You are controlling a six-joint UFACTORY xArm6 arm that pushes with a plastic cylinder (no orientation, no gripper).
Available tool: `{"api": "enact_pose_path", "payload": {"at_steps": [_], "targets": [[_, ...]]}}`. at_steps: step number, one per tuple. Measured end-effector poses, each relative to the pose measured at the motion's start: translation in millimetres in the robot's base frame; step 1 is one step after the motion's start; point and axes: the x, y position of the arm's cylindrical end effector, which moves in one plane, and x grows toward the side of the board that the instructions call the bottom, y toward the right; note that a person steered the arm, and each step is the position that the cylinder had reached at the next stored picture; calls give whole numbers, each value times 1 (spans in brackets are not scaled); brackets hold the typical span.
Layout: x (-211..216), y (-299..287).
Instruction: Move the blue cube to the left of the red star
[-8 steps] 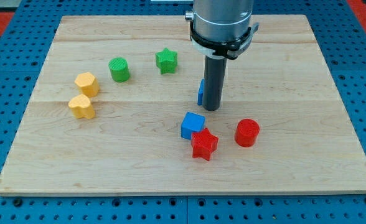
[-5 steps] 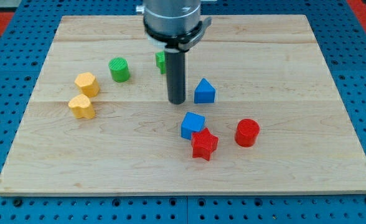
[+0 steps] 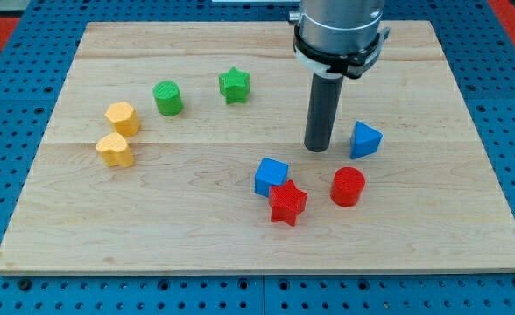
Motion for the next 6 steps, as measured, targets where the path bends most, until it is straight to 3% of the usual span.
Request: {"api": "enact_pose_path", "payload": {"at_steps": [3,5,6], "targets": [[35,-63],[32,-111],[3,-113]]}}
